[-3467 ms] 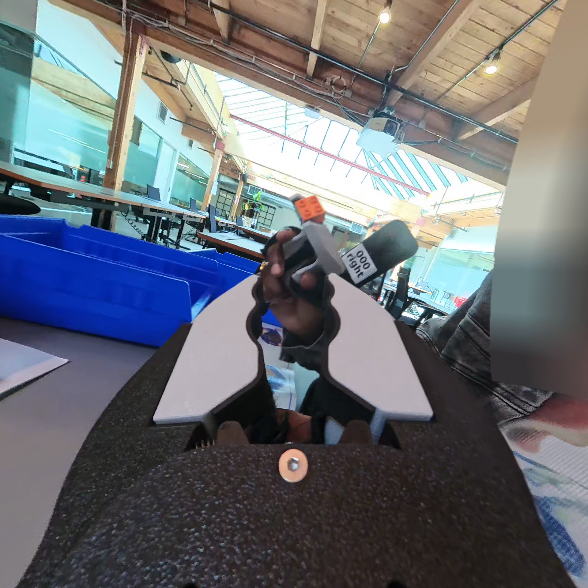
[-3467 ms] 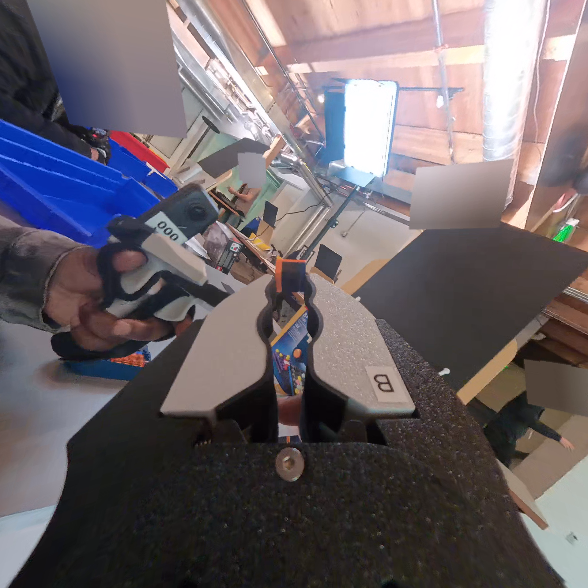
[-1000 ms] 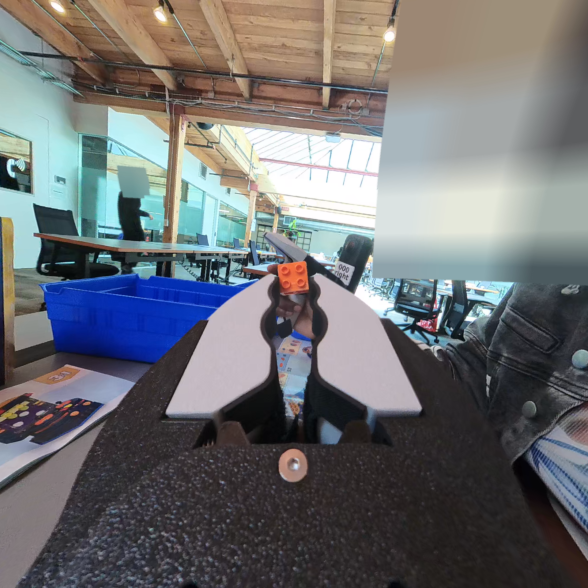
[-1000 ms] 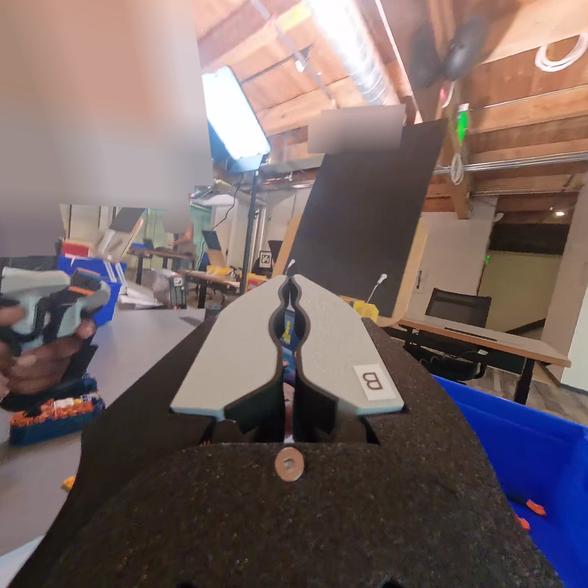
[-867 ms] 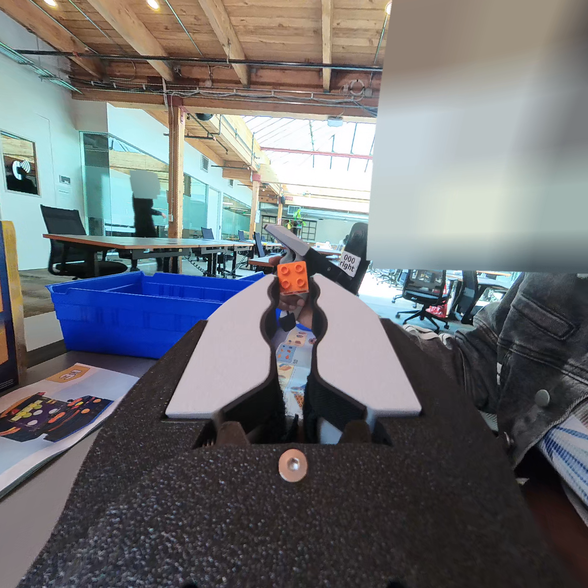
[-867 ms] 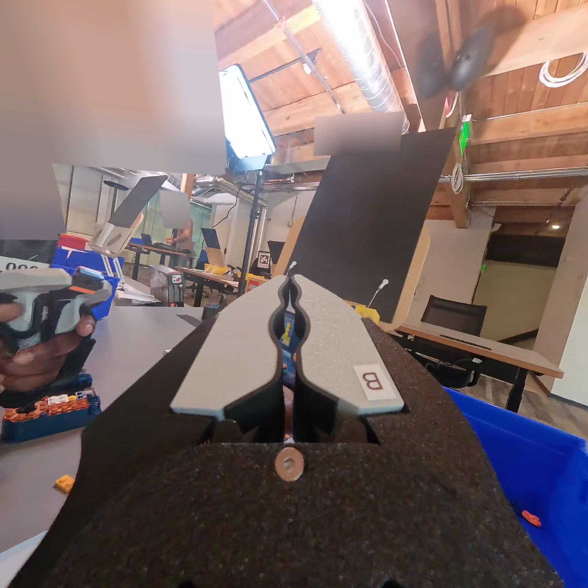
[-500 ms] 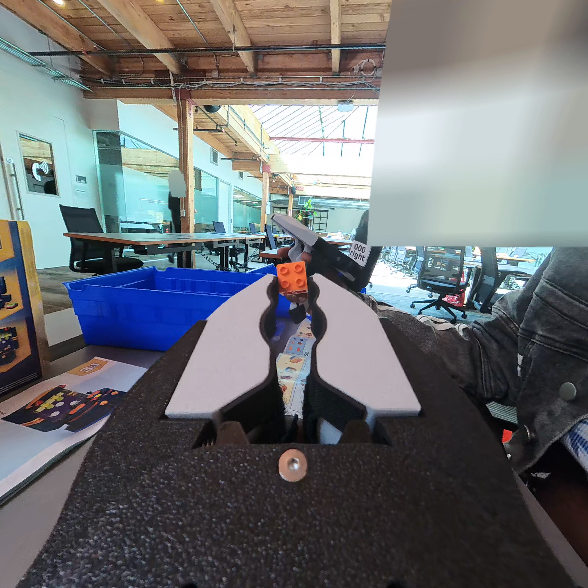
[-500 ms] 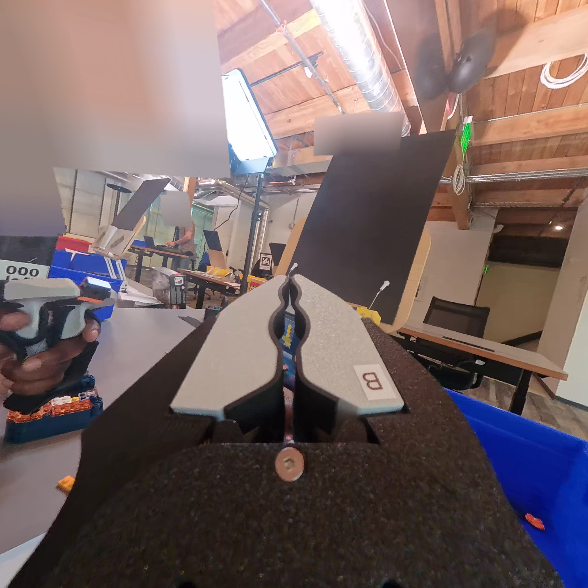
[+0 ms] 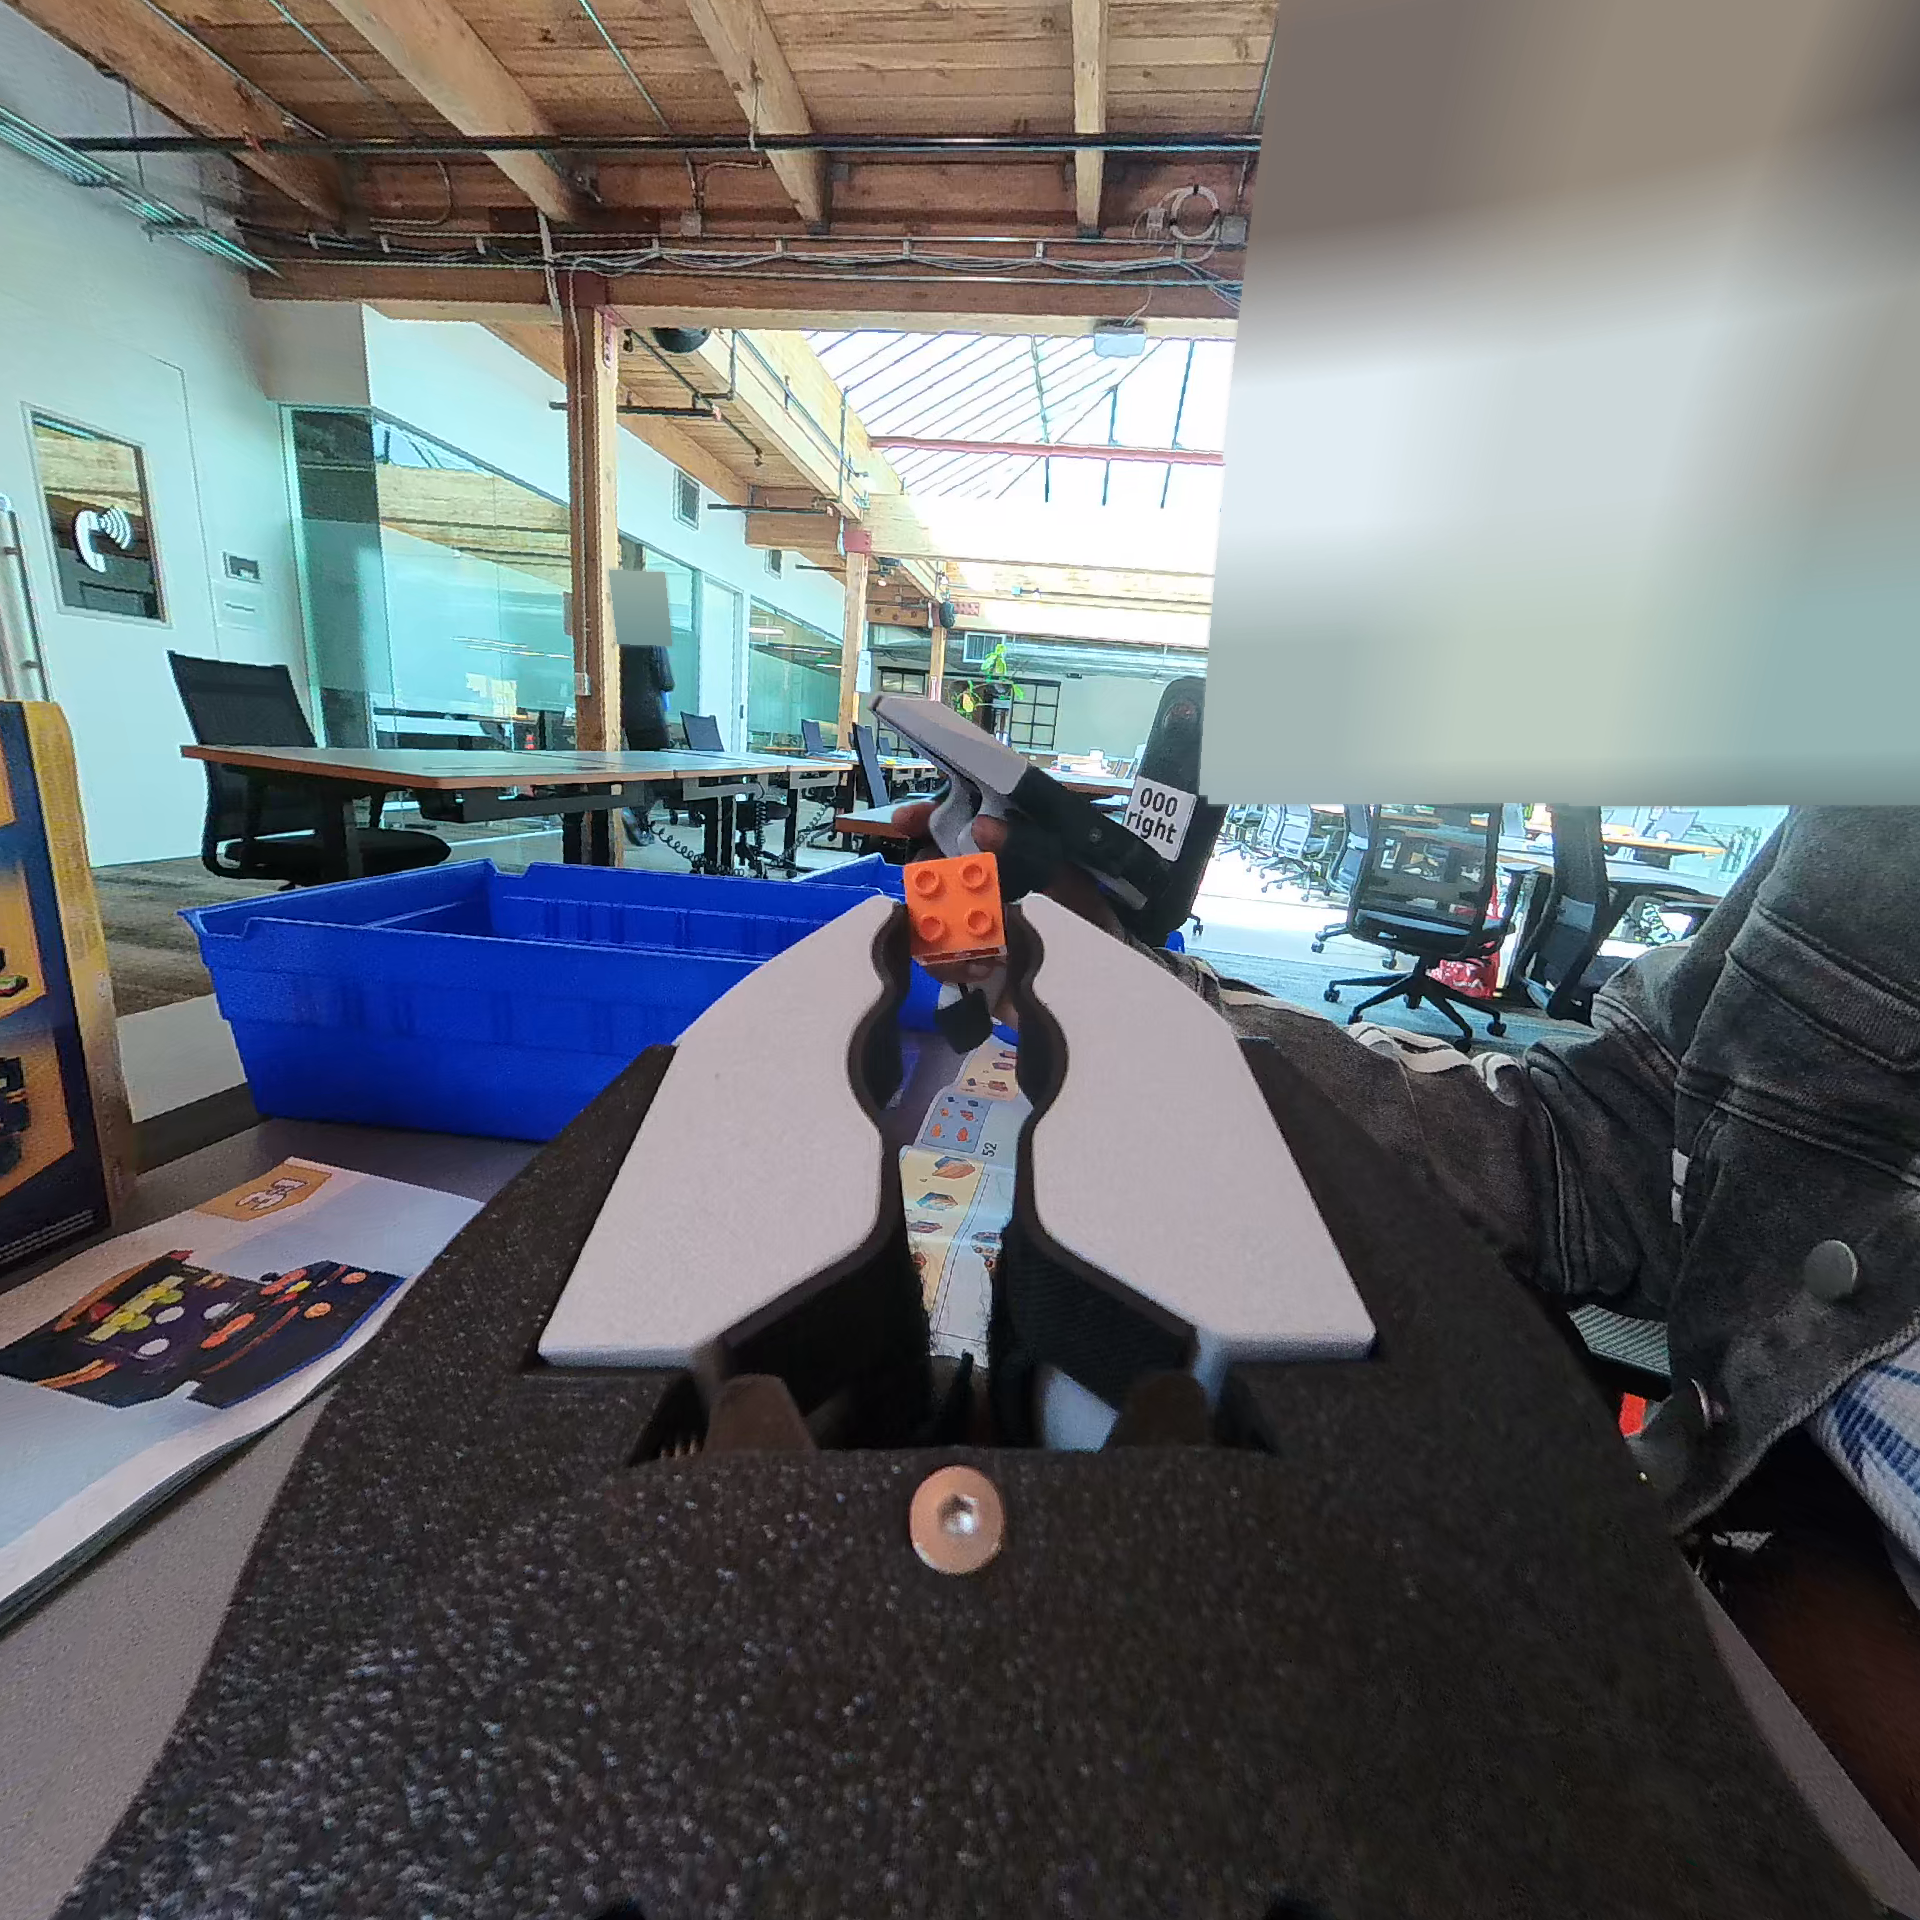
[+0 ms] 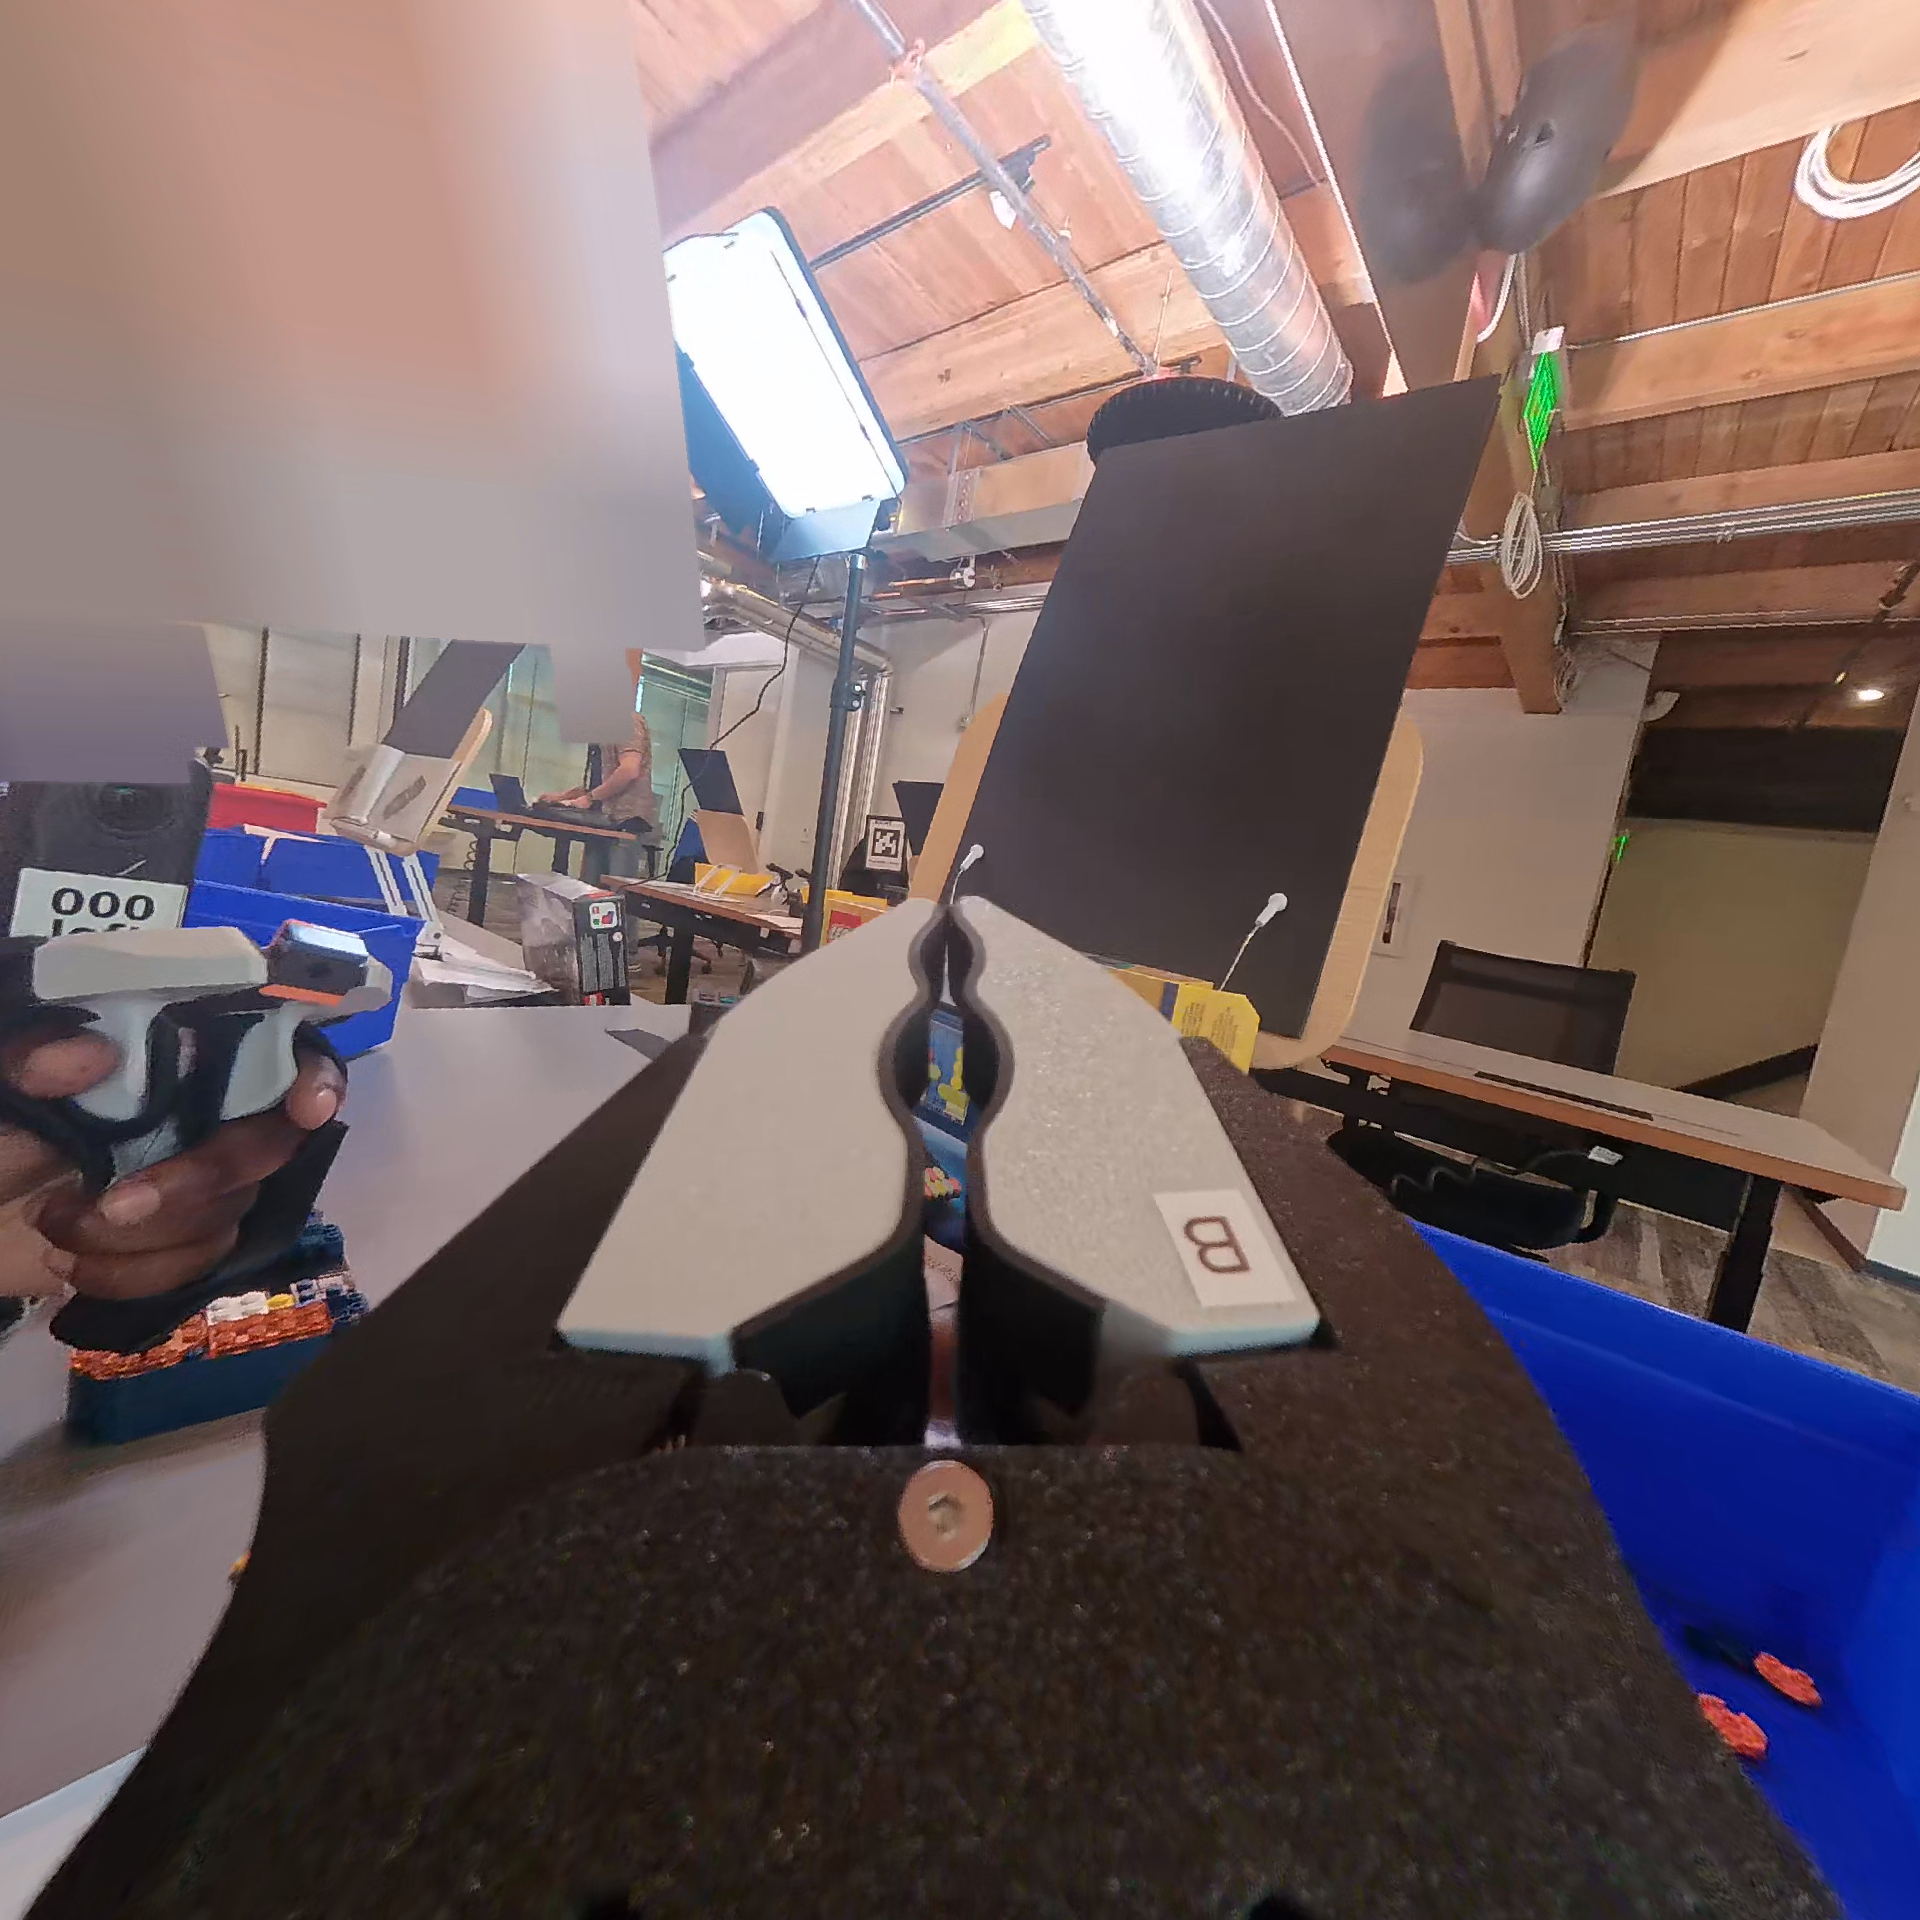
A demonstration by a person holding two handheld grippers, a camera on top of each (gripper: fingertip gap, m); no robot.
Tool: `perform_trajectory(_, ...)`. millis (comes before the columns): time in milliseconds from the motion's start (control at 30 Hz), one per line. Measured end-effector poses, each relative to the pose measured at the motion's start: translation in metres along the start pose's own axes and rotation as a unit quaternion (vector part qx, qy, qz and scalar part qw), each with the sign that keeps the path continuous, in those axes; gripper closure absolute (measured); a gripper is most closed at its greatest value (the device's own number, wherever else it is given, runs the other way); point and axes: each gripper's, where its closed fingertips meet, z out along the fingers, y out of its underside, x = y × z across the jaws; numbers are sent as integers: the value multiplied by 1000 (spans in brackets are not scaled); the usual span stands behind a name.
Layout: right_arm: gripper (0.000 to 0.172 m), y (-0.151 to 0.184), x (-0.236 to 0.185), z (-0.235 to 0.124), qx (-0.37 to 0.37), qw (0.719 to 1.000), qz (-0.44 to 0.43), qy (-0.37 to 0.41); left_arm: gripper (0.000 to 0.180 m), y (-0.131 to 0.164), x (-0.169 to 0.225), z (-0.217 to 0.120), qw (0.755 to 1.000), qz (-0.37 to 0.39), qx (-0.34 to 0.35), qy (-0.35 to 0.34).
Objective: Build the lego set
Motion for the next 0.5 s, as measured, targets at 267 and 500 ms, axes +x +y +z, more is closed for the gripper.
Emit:
perform_trajectory(267, 165, -1, -1, 1, 5, 1000, -2, 1, 164, 1, 0, 0, 1000, -4, -1, 1)
perform_trajectory(500, 172, 0, -10, 2, -5, 1000, -6, -25, 164, 1, -1, 0, 1000, -3, 1, -2)
